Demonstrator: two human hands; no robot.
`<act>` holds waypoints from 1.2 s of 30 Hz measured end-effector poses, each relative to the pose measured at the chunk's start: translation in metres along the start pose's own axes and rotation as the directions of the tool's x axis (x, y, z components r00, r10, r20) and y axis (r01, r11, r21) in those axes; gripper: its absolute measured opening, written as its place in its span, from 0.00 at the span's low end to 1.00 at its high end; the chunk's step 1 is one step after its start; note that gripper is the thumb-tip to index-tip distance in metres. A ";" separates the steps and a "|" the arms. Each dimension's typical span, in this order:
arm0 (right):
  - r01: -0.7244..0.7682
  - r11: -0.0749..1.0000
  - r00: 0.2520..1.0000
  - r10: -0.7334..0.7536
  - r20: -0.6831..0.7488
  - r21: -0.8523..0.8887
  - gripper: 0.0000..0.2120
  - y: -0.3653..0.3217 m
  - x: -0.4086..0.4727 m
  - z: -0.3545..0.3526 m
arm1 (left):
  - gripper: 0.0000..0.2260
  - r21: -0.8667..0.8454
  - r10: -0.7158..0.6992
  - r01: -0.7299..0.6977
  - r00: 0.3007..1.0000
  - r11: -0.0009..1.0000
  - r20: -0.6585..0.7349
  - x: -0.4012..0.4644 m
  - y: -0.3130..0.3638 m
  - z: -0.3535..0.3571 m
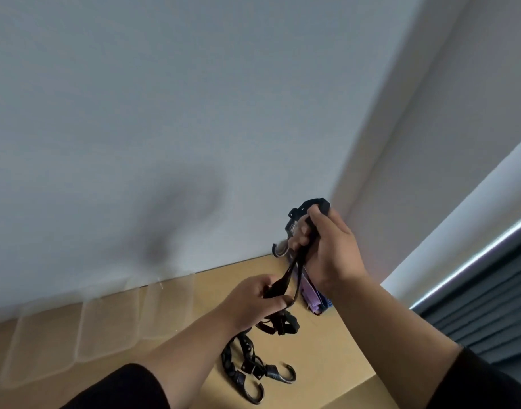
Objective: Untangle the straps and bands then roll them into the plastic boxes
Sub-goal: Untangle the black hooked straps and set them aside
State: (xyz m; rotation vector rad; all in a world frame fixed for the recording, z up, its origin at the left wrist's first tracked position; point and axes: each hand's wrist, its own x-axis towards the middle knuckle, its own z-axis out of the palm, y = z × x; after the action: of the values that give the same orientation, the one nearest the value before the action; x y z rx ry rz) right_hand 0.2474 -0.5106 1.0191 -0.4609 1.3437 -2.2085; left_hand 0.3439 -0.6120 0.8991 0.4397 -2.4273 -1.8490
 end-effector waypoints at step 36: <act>-0.201 0.544 0.928 0.373 0.020 -0.815 0.05 0.030 -0.057 -0.092 | 0.12 -0.611 -0.272 -0.119 0.817 0.783 -0.508 0.034 0.085 -0.035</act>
State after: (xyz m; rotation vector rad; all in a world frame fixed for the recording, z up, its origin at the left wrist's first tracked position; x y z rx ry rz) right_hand 0.2521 -0.4226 0.9491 -0.6794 2.0955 -1.1259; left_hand 0.3031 -0.6334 0.9859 0.8861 -1.3229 -2.0150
